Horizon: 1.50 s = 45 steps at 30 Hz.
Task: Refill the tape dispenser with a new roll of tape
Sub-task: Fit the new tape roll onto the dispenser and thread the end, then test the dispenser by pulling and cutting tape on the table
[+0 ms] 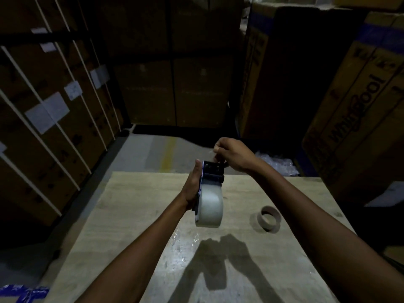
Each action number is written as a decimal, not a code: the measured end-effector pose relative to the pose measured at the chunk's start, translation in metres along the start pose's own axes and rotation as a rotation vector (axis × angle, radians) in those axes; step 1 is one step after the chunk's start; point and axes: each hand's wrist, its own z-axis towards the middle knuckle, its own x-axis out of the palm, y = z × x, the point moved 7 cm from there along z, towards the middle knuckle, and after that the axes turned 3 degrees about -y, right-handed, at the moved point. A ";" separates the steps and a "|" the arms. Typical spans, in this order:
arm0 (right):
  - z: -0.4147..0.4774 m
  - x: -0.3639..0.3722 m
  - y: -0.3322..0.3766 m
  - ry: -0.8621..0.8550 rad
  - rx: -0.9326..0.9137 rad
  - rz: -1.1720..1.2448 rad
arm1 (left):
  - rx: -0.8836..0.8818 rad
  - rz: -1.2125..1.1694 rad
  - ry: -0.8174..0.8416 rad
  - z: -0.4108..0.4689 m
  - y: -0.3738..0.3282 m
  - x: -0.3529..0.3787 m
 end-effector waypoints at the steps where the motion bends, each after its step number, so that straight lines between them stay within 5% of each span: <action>1: 0.000 -0.002 0.004 -0.005 -0.002 0.010 | 0.010 0.010 -0.006 -0.001 -0.002 -0.001; 20: 0.017 -0.002 0.024 0.040 0.018 0.042 | 0.087 0.005 0.025 -0.006 -0.044 0.005; 30: 0.009 0.026 -0.025 0.422 0.456 0.422 | 0.076 0.105 0.063 -0.011 -0.048 0.009; 45: 0.004 0.046 -0.049 0.388 0.600 0.477 | -0.076 0.135 -0.031 -0.007 -0.022 0.001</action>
